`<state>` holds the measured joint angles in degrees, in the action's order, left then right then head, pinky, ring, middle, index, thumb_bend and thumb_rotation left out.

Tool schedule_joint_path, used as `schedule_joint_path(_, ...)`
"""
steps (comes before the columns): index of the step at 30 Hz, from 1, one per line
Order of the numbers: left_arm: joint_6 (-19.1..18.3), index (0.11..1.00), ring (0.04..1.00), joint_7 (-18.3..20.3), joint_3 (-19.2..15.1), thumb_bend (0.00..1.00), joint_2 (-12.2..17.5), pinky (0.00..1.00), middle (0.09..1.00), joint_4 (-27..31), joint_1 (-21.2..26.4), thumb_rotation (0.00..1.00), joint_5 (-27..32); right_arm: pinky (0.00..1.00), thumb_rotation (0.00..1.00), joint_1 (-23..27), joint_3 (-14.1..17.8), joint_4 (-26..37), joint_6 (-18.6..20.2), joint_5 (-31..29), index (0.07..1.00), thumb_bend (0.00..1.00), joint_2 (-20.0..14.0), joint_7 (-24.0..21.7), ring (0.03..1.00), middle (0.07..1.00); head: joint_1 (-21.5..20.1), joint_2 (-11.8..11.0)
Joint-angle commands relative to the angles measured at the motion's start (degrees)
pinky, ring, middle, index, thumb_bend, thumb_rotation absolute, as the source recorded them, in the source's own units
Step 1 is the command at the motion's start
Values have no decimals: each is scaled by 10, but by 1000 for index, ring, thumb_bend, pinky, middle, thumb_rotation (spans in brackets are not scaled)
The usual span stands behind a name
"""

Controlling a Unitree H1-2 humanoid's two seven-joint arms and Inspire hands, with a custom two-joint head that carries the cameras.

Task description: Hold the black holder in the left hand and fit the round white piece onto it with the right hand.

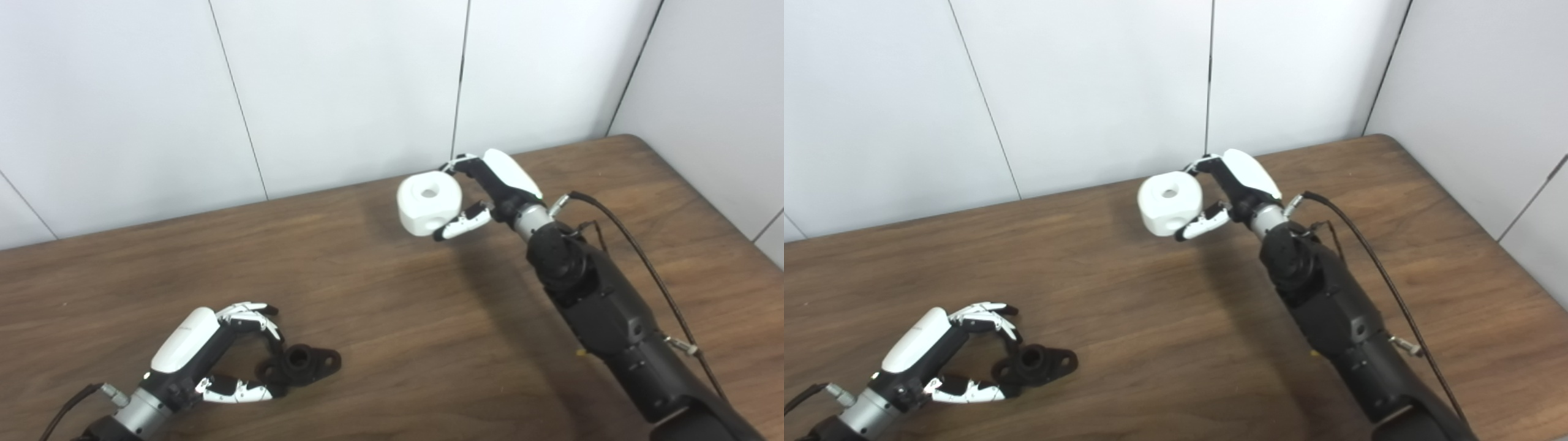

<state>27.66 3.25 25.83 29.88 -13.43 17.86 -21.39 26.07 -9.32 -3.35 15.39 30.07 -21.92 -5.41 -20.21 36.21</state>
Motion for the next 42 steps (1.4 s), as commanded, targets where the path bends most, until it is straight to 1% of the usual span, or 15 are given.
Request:
schedule_joint_path(1,-7,483,816,6,3,519,5,848,639,-8,5,43,-14,848,152,18,2,29,1,2,485,509,3,-1,923,800,0,1)
schedule_joint_path(6,-8,483,814,5,-1,519,0,846,640,-9,3,44,-21,830,151,13,-4,57,10,1,485,508,17,-19,924,797,8,2)
schedule_joint_path(10,-8,483,817,8,-5,520,-6,849,644,-13,2,44,-30,831,149,5,-10,77,3,4,485,509,24,-26,917,790,20,4)
schedule_joint_path(13,-8,483,815,2,-3,520,-11,848,643,-19,3,44,-37,835,150,0,-16,94,3,1,485,509,30,-38,919,791,26,6)
schedule_joint_path(17,-7,483,817,-7,4,520,-10,850,642,-24,7,44,-43,833,150,-7,-25,112,8,2,485,511,40,-51,934,797,32,8)
schedule_joint_path(20,-8,483,816,-12,4,520,-11,851,641,-27,9,45,-45,847,151,-11,-29,122,9,-1,485,511,47,-61,949,803,38,7)
schedule_joint_path(23,-8,483,816,-8,-1,520,-14,851,642,-25,7,45,-46,880,151,-15,-28,125,3,-13,485,512,54,-67,963,811,43,8)
schedule_joint_path(28,-8,483,820,-2,-7,520,-19,855,644,-22,6,45,-46,889,149,-24,-28,139,7,-25,484,515,70,-68,953,804,52,10)
schedule_joint_path(33,-8,483,823,-3,-8,520,-21,856,647,-21,5,46,-52,889,150,-31,-34,155,18,-23,483,516,78,-78,946,797,59,11)
schedule_joint_path(37,-9,483,822,1,-12,520,-26,852,645,-17,4,46,-56,943,151,-36,-38,171,24,-25,483,516,75,-94,944,794,71,15)
schedule_joint_path(39,-9,483,827,3,-14,520,-29,857,648,-16,3,46,-59,991,152,-40,-37,182,28,-27,484,517,73,-103,941,794,81,19)
schedule_joint_path(42,-12,483,827,5,-16,520,-34,859,650,-14,3,46,-65,1000,151,-46,-36,197,36,-28,484,517,71,-114,935,791,91,24)
